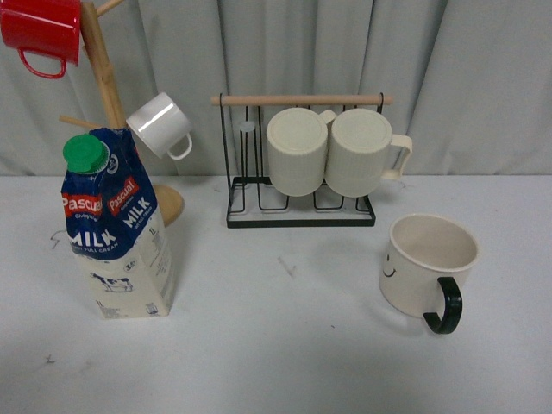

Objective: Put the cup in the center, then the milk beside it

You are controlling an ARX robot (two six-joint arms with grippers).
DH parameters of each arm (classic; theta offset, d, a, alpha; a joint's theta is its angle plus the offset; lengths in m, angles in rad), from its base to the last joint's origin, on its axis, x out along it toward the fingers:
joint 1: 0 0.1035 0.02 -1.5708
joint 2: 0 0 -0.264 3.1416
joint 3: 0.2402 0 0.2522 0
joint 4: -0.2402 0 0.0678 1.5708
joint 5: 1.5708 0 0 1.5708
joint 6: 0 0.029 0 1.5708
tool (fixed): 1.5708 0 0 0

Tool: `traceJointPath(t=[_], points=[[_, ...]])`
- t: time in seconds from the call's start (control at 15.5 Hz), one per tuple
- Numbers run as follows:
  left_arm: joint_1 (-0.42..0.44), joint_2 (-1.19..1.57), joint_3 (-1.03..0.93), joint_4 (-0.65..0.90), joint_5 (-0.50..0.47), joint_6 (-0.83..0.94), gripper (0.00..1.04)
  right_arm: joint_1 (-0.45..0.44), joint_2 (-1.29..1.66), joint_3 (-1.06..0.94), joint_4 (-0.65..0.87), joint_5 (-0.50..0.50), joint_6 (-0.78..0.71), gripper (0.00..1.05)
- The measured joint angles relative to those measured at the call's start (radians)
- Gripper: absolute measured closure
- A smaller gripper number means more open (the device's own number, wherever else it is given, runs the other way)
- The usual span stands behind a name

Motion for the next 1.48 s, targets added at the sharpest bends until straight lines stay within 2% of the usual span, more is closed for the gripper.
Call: traceJointPath(t=[1.48], points=[[0.000, 0.000, 0.000, 0.000, 0.000, 0.000, 0.07, 0.000, 0.000, 0.000, 0.000, 0.000, 0.000, 0.06]])
